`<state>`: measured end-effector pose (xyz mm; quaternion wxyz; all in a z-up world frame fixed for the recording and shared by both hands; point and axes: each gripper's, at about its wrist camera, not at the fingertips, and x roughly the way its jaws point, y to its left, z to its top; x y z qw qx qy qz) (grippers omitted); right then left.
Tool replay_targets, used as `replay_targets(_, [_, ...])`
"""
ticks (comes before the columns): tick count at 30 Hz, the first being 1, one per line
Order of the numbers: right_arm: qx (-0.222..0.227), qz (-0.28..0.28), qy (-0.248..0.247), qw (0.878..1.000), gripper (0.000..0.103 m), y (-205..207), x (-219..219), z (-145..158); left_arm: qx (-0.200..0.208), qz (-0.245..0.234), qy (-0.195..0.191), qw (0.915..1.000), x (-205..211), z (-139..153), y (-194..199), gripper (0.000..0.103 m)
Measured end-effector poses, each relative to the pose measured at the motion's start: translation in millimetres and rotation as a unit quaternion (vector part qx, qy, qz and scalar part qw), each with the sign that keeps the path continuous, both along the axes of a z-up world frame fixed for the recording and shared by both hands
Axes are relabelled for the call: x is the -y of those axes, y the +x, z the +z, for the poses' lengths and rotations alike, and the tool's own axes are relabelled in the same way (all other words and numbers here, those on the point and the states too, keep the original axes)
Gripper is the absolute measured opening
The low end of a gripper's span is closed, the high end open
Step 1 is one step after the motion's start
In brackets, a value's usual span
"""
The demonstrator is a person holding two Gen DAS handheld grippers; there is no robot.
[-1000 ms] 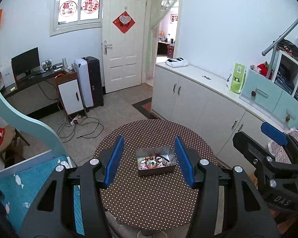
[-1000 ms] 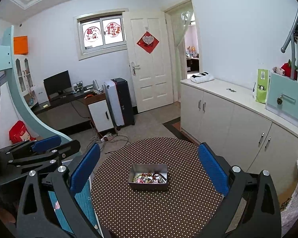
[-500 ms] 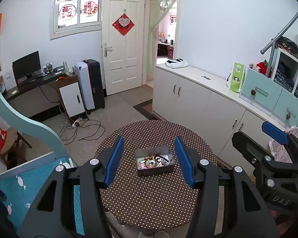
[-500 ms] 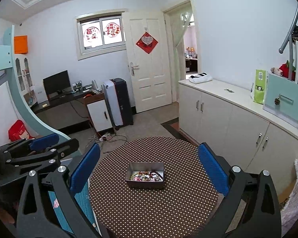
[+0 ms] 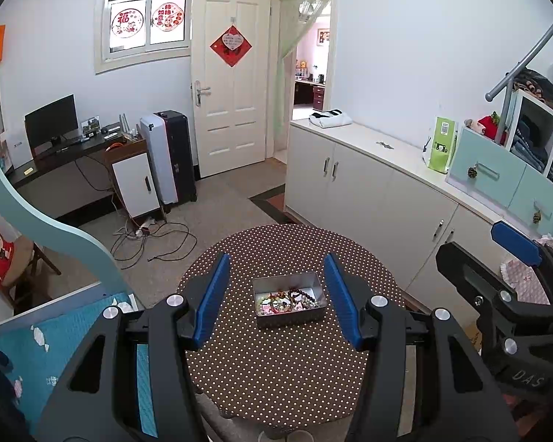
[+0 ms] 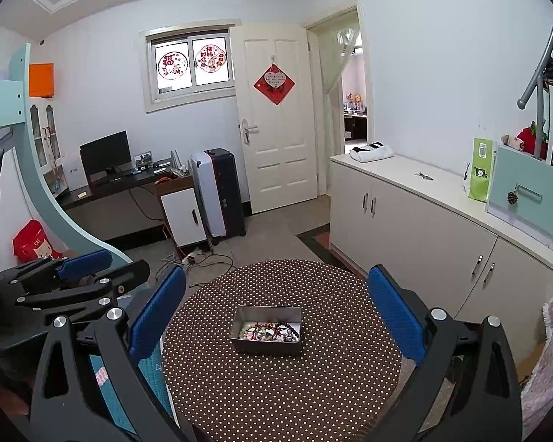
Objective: Organize jewelry
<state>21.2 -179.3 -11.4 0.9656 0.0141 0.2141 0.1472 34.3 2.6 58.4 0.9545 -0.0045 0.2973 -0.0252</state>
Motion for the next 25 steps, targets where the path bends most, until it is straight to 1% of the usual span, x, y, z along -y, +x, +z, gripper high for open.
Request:
replay_targets(2, [0.003,-0.011,-0.007,1.000,0.095,-0.9,-0.8,-0.2,0.001,-0.002,0.000,1.0000,-0.9,0.3,0.3,0.054])
replay_targets(16, [-0.001,-0.005,-0.006,1.000,0.095,1.6,-1.1,-3.0,0.002,-0.003,0.005,1.0000,4.3,-1.9,3.3,0.054])
replay_targets(17, [-0.001,-0.005,-0.005,1.000,0.095,1.2,-1.3,-3.3,0.001,-0.004,0.004,1.0000,4.3,-2.0,3.5,0.054])
replay_targets(19, [-0.001,-0.007,-0.004,1.000,0.095,1.5,-1.0,-3.3,-0.001,-0.003,0.003,1.0000,3.9,-3.0,5.1,0.059])
replay_targets(25, [-0.007,-0.003,0.001,1.000,0.095,3.9,-2.7,-5.9,-0.003,-0.003,0.001,1.0000,3.7,-5.1,7.2,0.059])
